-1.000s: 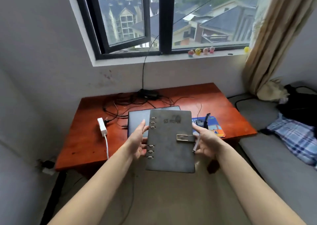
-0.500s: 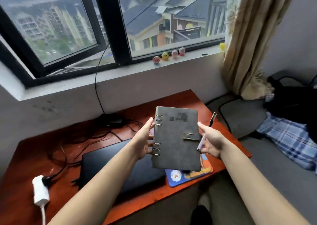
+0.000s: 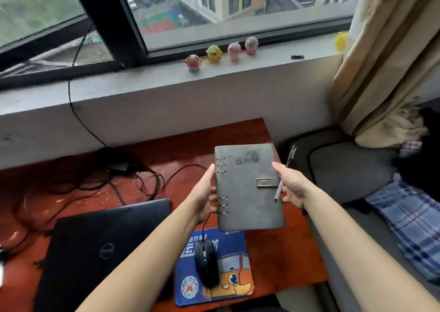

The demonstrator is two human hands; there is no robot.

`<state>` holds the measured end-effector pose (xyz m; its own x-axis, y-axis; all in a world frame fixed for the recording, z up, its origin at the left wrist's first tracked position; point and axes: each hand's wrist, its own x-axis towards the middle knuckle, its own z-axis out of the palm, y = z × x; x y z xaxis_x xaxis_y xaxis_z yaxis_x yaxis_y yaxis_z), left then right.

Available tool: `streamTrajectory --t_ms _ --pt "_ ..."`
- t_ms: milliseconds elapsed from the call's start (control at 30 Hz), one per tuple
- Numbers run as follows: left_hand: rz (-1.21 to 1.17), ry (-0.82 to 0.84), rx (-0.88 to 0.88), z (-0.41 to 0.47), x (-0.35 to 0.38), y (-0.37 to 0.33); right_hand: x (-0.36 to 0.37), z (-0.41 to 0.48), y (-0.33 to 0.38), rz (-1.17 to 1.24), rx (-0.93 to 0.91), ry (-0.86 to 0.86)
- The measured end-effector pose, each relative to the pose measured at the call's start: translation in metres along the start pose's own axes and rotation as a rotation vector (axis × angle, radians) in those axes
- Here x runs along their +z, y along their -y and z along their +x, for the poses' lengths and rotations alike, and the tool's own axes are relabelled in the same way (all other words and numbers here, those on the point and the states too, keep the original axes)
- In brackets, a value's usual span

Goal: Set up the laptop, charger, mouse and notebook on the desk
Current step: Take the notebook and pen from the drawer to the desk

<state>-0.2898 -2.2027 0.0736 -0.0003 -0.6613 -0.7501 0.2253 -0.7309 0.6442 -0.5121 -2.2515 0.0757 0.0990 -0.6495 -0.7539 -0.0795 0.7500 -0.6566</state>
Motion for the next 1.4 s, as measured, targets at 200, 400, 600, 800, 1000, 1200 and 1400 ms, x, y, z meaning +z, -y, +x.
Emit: streamTrajectory --t_ms 200,400,600,800,1000,1200,1400 --pt "-0.002 -0.025 -0.121 0.044 0.025 0.012 -0.016 0.047 -0.014 -0.041 0.051 -0.093" --pt "-0.037 -0.049 -0.178 0.077 0.020 0.009 -0.012 0.087 -0.011 -0.123 0.114 -0.111" --pt "-0.034 -0.055 -0.173 0.107 0.026 -0.012 -0.008 0.117 0.007 -0.147 0.051 -0.140" --pt "-0.068 0.040 -0.189 0.123 0.039 -0.010 -0.008 0.135 0.000 -0.284 0.006 -0.152" --pt "-0.014 -0.014 -0.202 0.123 0.031 -0.007 -0.005 0.134 -0.006 -0.320 -0.007 -0.165" --pt "0.159 -0.101 -0.026 0.108 -0.003 -0.014 0.016 0.119 0.000 -0.610 -0.092 -0.441" --pt "1.047 -0.273 0.275 0.086 -0.080 0.022 0.082 0.114 -0.011 -0.644 -0.134 -0.257"
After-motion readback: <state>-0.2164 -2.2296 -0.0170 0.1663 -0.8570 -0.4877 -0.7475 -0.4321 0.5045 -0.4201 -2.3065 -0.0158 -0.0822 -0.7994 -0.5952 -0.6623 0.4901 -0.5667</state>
